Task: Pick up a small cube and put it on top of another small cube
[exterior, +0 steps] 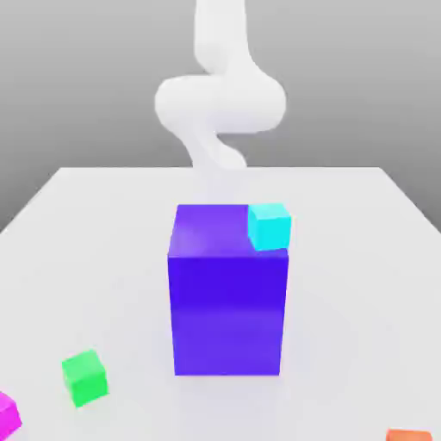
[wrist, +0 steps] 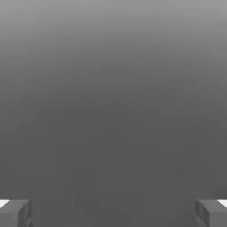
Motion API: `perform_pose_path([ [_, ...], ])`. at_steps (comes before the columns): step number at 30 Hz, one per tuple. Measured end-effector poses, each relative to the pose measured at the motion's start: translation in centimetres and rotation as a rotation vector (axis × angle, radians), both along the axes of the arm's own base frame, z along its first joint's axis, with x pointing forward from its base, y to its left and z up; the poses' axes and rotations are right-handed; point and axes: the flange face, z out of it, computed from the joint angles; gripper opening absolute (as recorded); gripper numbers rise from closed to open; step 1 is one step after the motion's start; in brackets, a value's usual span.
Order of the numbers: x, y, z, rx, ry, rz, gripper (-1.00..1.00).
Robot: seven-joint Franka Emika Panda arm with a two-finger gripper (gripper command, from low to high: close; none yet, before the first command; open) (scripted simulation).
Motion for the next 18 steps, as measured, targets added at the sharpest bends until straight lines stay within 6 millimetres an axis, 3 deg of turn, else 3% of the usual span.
perform_pose_path([
  [4,4.8,-3.3,-4.8,0.046,0.098,-0.041,0.0],
  [9,9.4,-7.7,-11.5,0.095,0.213,-0.103,0.0],
  [14,12.5,-12.3,-19.1,0.135,0.324,-0.175,0.0],
  [18,13.7,-16.4,-25.5,0.161,0.412,-0.245,0.0],
])
